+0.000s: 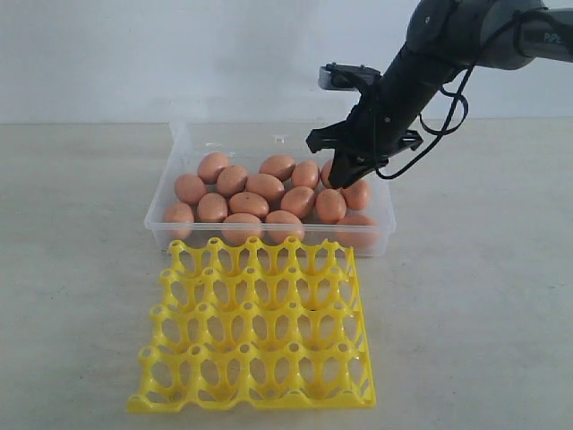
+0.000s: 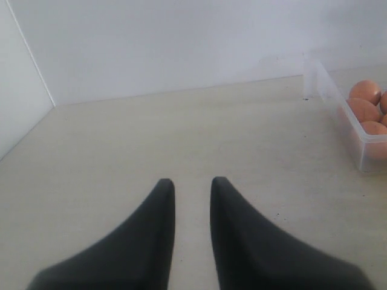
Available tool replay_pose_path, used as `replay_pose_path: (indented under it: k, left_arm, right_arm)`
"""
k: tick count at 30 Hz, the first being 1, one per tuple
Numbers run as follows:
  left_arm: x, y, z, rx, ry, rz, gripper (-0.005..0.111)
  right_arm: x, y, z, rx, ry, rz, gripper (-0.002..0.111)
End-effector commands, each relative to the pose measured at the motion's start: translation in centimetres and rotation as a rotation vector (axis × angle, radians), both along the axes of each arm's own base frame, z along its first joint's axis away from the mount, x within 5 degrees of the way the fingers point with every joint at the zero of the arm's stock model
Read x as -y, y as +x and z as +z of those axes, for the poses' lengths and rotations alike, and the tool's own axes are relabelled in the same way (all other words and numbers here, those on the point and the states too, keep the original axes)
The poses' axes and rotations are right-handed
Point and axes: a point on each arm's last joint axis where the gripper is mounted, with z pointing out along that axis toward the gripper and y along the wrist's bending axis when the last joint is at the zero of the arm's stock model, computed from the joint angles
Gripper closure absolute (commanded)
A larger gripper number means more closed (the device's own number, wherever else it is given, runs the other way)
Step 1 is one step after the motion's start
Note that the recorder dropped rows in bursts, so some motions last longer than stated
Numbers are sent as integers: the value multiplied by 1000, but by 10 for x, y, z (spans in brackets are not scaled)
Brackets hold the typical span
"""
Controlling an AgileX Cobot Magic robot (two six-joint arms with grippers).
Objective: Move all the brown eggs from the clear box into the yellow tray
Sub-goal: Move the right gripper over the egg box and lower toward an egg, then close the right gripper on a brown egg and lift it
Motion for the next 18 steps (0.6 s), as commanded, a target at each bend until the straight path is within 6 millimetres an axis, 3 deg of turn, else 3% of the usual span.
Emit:
replay_pose_path:
  k: [1,7,9,13,18]
  left_arm:
    - [0,0,-1,1,-4,2,85]
    - [0,0,-1,1,-4,2,85]
    - [0,0,-1,1,-4,2,85]
    - [0,0,-1,1,-4,2,85]
    - [0,0,-1,1,-4,2,85]
  right_arm:
    - [-2,6,9,119,16,57,95]
    - [-3,2,8,67,28,64,93]
    - [-3,1,8,65,28,65,84]
    - [-9,3,8,100,25,62,53]
    - [-22,-2,6,108,-20,78,49]
